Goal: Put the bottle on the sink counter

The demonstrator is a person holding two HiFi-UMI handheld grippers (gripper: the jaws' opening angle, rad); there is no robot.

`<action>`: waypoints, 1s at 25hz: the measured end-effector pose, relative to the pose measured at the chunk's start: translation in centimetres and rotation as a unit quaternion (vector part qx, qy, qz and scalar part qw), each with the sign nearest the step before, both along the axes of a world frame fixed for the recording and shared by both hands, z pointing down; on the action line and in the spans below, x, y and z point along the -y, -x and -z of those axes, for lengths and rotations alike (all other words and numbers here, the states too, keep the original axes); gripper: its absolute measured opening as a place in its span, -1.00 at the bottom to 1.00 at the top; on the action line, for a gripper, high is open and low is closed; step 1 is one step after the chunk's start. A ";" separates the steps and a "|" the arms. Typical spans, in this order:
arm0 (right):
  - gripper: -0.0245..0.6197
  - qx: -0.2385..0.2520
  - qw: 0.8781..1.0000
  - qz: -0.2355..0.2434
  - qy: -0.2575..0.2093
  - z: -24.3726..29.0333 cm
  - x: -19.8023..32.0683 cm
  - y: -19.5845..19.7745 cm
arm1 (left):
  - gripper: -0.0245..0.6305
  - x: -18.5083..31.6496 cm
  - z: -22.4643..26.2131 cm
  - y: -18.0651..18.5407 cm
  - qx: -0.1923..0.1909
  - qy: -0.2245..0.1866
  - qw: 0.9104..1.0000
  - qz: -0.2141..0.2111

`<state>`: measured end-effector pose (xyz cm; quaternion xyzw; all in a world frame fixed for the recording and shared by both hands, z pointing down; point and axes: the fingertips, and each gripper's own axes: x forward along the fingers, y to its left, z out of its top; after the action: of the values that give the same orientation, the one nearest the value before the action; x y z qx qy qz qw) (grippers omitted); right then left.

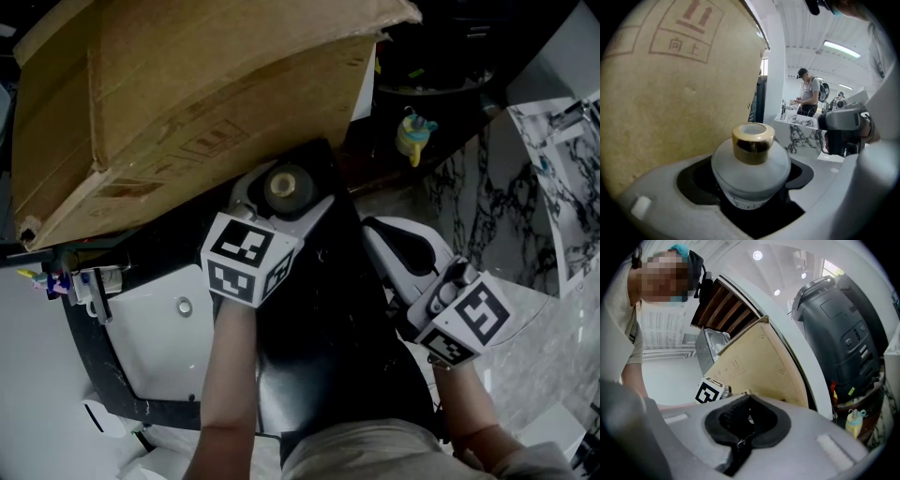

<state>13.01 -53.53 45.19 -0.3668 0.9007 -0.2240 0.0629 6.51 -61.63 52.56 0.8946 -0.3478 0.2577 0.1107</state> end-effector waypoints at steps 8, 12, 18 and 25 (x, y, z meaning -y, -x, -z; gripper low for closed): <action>-0.91 -0.017 1.000 -0.017 -0.019 1.4 -1.5 0.3 | 0.33 -0.7 1.5 1.8 -0.011 -0.013 1.000 0.026; -0.91 -0.025 0.999 -0.027 -0.026 2.2 -3.0 0.9 | 0.33 -2.0 3.0 2.8 -0.029 -0.026 0.999 0.034; -0.91 -0.045 0.997 -0.030 -0.051 4.5 -6.1 2.8 | 0.32 -5.0 6.6 4.8 -0.065 -0.053 0.995 0.050; -0.91 -0.054 0.994 -0.057 -0.074 7.4 -11.2 5.0 | 0.31 -11.1 12.8 6.9 -0.129 -0.107 0.985 0.029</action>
<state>7.98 -42.36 37.79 -0.4231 0.8947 -0.1331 0.0536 -0.40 -50.49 39.76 0.9166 -0.3820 0.0984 0.0650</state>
